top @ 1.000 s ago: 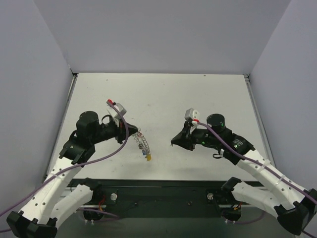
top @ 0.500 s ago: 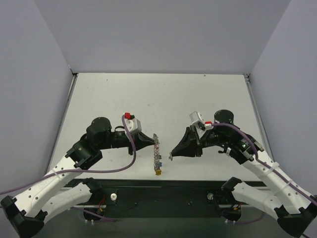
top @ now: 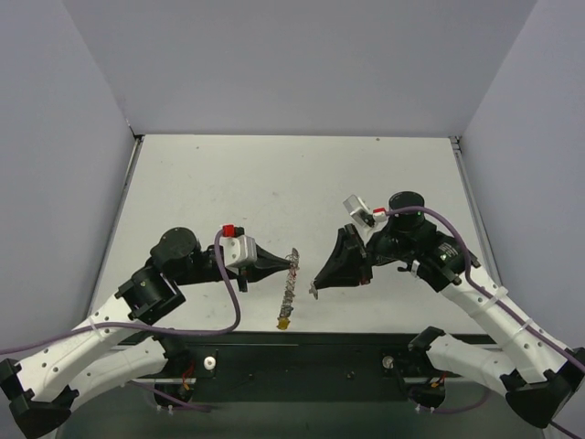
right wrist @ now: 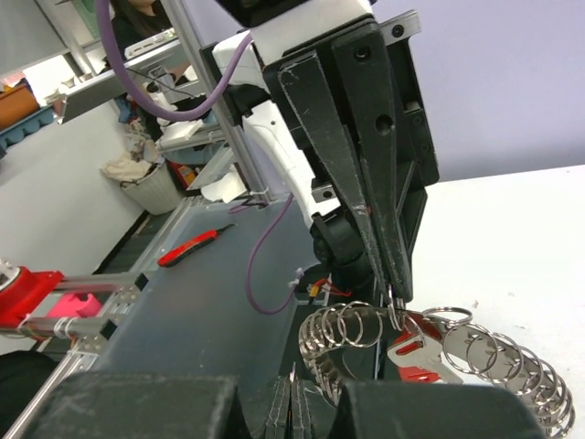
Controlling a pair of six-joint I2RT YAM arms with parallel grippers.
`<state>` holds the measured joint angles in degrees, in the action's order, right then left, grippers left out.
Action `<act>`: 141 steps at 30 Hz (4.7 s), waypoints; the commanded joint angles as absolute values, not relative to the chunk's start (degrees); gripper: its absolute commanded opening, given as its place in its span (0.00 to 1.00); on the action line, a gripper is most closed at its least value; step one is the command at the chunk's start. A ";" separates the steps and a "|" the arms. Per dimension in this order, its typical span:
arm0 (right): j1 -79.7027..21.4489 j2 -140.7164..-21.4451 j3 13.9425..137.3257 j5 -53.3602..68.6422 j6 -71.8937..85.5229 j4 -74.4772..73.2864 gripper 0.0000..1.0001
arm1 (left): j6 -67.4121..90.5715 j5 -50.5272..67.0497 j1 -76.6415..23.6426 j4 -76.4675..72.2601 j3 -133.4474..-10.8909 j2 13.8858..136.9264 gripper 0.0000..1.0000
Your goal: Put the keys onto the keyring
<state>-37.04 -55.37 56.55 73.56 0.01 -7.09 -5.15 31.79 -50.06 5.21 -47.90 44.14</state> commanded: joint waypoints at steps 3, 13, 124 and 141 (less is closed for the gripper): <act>-36.48 -53.44 58.10 67.86 3.51 -2.99 0.00 | -8.17 27.86 -51.15 -0.53 -47.81 42.71 0.00; -36.56 -52.38 56.78 63.28 7.21 2.11 0.00 | -9.58 23.56 -51.77 -0.61 -46.94 41.49 0.00; -39.55 -58.27 59.77 46.05 14.59 -4.92 0.00 | -3.61 25.14 -59.41 -12.13 -48.08 40.34 0.00; -38.94 -56.69 57.75 50.18 13.89 -1.85 0.00 | -0.79 27.07 -59.33 -16.79 -45.97 38.76 0.00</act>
